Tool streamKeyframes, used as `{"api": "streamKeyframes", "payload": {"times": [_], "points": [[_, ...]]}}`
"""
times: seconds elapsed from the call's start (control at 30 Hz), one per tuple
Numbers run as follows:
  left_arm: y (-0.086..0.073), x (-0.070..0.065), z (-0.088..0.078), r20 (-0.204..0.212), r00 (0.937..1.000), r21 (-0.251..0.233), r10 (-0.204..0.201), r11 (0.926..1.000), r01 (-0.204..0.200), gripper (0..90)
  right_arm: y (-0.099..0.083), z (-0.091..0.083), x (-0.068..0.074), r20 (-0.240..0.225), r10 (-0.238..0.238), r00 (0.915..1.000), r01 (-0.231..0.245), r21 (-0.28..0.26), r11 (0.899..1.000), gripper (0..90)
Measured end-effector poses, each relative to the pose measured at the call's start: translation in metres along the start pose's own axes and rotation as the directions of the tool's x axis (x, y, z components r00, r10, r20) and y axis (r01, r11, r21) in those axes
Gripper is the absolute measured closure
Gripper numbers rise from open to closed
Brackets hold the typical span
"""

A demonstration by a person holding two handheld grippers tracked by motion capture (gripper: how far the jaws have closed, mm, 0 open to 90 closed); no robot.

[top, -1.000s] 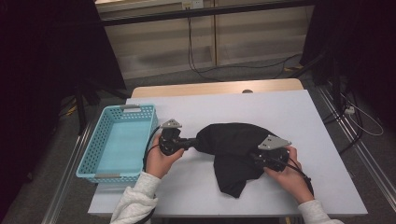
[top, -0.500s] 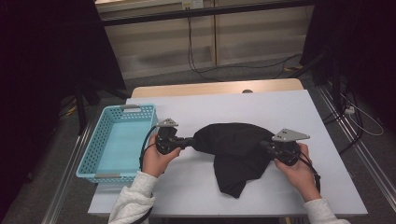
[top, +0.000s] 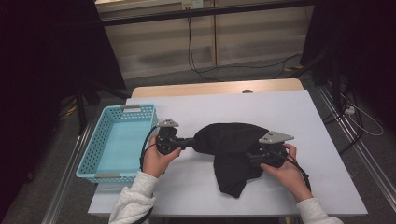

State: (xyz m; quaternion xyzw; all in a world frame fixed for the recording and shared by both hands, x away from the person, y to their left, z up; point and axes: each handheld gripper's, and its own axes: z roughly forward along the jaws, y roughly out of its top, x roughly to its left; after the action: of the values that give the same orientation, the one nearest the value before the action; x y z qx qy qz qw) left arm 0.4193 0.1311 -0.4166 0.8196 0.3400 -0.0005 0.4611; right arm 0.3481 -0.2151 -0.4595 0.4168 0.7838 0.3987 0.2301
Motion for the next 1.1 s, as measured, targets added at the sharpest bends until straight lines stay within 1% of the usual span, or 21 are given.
{"api": "streamKeyframes", "payload": {"times": [0.03, 0.13, 0.2, 0.23, 0.27, 0.3, 0.33, 0.43, 0.47, 0.53, 0.57, 0.6, 0.7, 0.77, 0.83, 0.87, 0.9, 0.93, 1.0, 1.07, 1.1], "points": [[-0.001, 0.0, 0.0, 0.001, 1.0, 0.001, -0.003, 1.0, 0.003, 88.1, 0.002, 0.001, 0.0, 0.022, -0.006, 0.9997, 0.006, 0.001, 1.0, 28.3], [-0.002, 0.001, 0.0, -0.003, 1.0, 0.005, -0.006, 1.0, 0.006, 88.1, 0.008, 0.002, -0.004, 0.065, -0.003, 0.9979, 0.004, -0.018, 1.0, 36.3], [-0.002, 0.002, 0.0, -0.008, 0.9999, 0.01, -0.008, 0.9999, 0.008, 88.1, 0.012, 0.004, -0.008, 0.085, 0.011, 0.9963, -0.01, -0.017, 1.0, 50.1], [-0.003, 0.003, 0.0, -0.006, 0.9999, 0.008, -0.011, 0.9999, 0.011, 88.1, 0.016, 0.007, -0.012, 0.095, 0.045, 0.9944, -0.045, -0.01, 0.999, 67.3], [-0.003, 0.003, 0.0, -0.009, 0.9998, 0.007, -0.016, 0.9998, 0.016, 88.1, 0.016, 0.007, -0.012, 0.095, 0.045, 0.9944, -0.045, -0.01, 0.999, 67.3], [-0.002, 0.004, -0.001, -0.011, 0.9998, 0.006, -0.016, 0.9998, 0.016, 88.1, 0.018, 0.008, -0.018, 0.09, 0.08, 0.9927, -0.079, -0.017, 0.997, 77.3], [-0.002, 0.004, -0.002, -0.014, 0.9997, 0.001, -0.019, 0.9998, 0.019, 88.1, 0.018, 0.008, -0.018, 0.09, 0.08, 0.9927, -0.079, -0.017, 0.997, 77.3], [-0.002, 0.007, -0.006, -0.019, 0.9996, -0.003, -0.022, 0.9997, 0.022, 88.2, 0.021, 0.004, -0.03, 0.095, 0.13, 0.987, -0.127, -0.028, 0.991, 81.1], [-0.002, 0.008, -0.007, -0.019, 0.9995, -0.006, -0.026, 0.9996, 0.026, 88.2, 0.022, 0.001, -0.033, 0.092, 0.149, 0.9846, -0.145, -0.041, 0.989, 81.8], [-0.001, 0.01, -0.01, -0.018, 0.9994, -0.016, -0.03, 0.9994, 0.03, 88.2, 0.024, -0.006, -0.037, 0.073, 0.163, 0.984, -0.158, -0.06, 0.986, 82.2], [-0.001, 0.01, -0.012, -0.02, 0.9992, -0.019, -0.034, 0.9993, 0.033, 88.2, 0.025, -0.014, -0.038, 0.065, 0.163, 0.9845, -0.159, -0.064, 0.985, 82.2], [0.0, 0.011, -0.013, -0.019, 0.9992, -0.023, -0.036, 0.9991, 0.036, 88.2, 0.025, -0.014, -0.038, 0.065, 0.163, 0.9845, -0.159, -0.064, 0.985, 82.2], [0.003, 0.009, -0.019, -0.022, 0.9992, -0.032, -0.033, 0.999, 0.032, 88.2, 0.026, -0.027, -0.038, 0.049, 0.152, 0.9873, -0.148, -0.065, 0.987, 82.3], [0.006, 0.006, -0.023, -0.018, 0.9994, -0.048, -0.03, 0.9984, 0.029, 88.2, 0.026, -0.038, -0.037, 0.043, 0.157, 0.9867, -0.153, -0.078, 0.985, 82.3], [0.009, 0.002, -0.027, -0.015, 0.9998, -0.06, -0.015, 0.9981, 0.014, 88.3, 0.025, -0.051, -0.036, 0.032, 0.166, 0.9855, -0.162, -0.097, 0.982, 82.6], [0.012, -0.001, -0.03, -0.014, 0.9999, -0.068, -0.008, 0.9977, 0.007, 88.2, 0.025, -0.056, -0.035, 0.024, 0.167, 0.9856, -0.164, -0.107, 0.981, 82.6], [0.014, -0.003, -0.032, -0.016, 0.9999, -0.074, 0.0, 0.9973, -0.001, 88.2, 0.025, -0.066, -0.033, -0.016, 0.155, 0.9878, -0.156, -0.107, 0.982, 82.5], [0.016, -0.005, -0.034, -0.014, 0.9999, -0.081, 0.005, 0.9967, -0.007, 88.2, 0.025, -0.066, -0.033, -0.016, 0.155, 0.9878, -0.156, -0.107, 0.982, 82.5], [0.018, -0.008, -0.035, -0.008, 0.9999, -0.09, 0.01, 0.9958, -0.011, 88.2, 0.028, -0.076, -0.031, -0.013, 0.14, 0.9901, -0.141, -0.101, 0.985, 82.3], [0.018, -0.009, -0.034, -0.011, 0.9999, -0.092, 0.012, 0.9957, -0.013, 88.2, 0.031, -0.083, -0.031, -0.03, 0.154, 0.9876, -0.156, -0.105, 0.982, 82.0], [0.018, -0.009, -0.032, -0.006, 0.9999, -0.09, 0.009, 0.9959, -0.009, 88.2, 0.032, -0.085, -0.032, -0.028, 0.162, 0.9865, -0.164, -0.107, 0.981, 82.1]]}}
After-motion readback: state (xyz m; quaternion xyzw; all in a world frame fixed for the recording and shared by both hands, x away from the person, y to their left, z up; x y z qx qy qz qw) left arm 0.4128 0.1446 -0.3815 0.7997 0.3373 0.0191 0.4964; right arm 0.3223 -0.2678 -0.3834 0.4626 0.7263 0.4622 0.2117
